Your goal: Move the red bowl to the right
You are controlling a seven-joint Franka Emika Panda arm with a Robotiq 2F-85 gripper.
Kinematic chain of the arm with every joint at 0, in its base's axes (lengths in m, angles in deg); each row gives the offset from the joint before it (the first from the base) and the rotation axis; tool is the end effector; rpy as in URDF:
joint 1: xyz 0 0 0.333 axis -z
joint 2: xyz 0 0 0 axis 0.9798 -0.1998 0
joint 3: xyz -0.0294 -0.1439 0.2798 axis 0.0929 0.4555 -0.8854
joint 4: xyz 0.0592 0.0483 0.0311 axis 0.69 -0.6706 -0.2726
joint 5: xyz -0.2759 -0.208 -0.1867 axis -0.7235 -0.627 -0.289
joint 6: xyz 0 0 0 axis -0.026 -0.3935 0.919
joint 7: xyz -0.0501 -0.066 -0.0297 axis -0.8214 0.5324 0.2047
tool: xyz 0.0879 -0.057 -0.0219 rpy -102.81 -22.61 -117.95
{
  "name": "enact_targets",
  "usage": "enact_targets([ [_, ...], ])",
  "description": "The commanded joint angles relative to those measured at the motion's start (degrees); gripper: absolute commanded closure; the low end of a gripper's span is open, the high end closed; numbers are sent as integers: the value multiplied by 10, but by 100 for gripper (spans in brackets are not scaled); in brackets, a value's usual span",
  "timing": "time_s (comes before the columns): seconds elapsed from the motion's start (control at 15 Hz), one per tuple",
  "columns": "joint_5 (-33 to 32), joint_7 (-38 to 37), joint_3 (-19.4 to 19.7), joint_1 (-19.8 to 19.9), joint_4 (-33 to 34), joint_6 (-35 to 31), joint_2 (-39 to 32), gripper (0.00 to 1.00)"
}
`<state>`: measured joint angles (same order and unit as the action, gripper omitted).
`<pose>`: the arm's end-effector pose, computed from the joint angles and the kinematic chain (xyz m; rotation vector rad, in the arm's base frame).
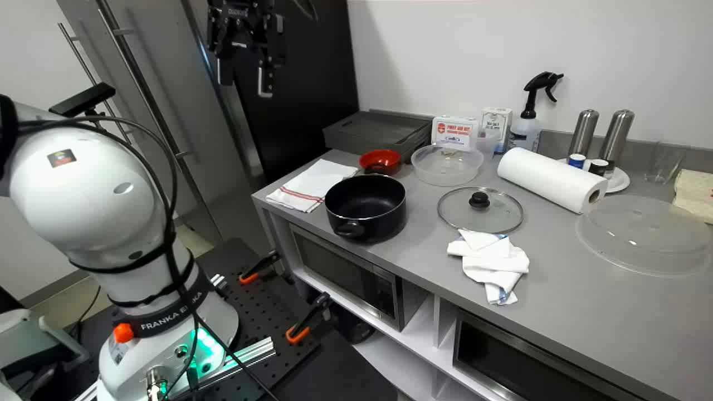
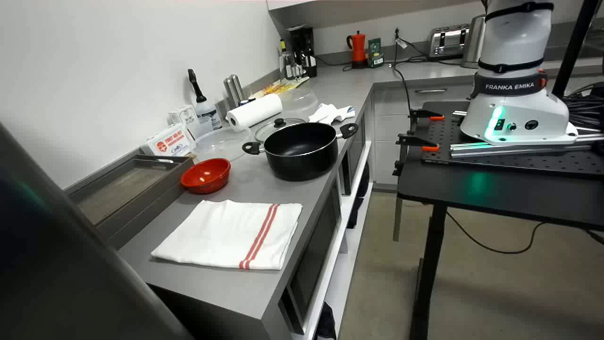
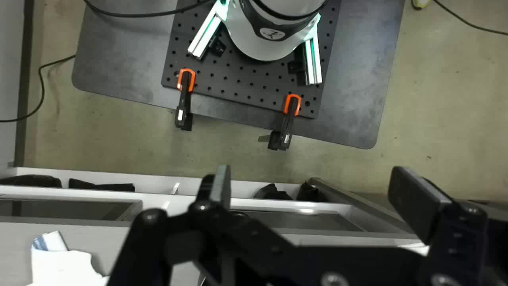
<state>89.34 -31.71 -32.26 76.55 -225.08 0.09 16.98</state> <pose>0.2784 -0.0128 0.5287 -3.0217 -0.2982 0.4646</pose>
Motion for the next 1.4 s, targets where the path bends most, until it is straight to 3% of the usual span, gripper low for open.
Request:
enact_targets([
  [0.0,0,-1,1,-1,1,0,0,0],
  [0.4,0,-1,1,-1,1,0,0,0],
  [0.67,2,0,-10,-12,8,-30,-39,0],
  [1.33,-8,-1,-91,-72,79,-152,-230,0],
])
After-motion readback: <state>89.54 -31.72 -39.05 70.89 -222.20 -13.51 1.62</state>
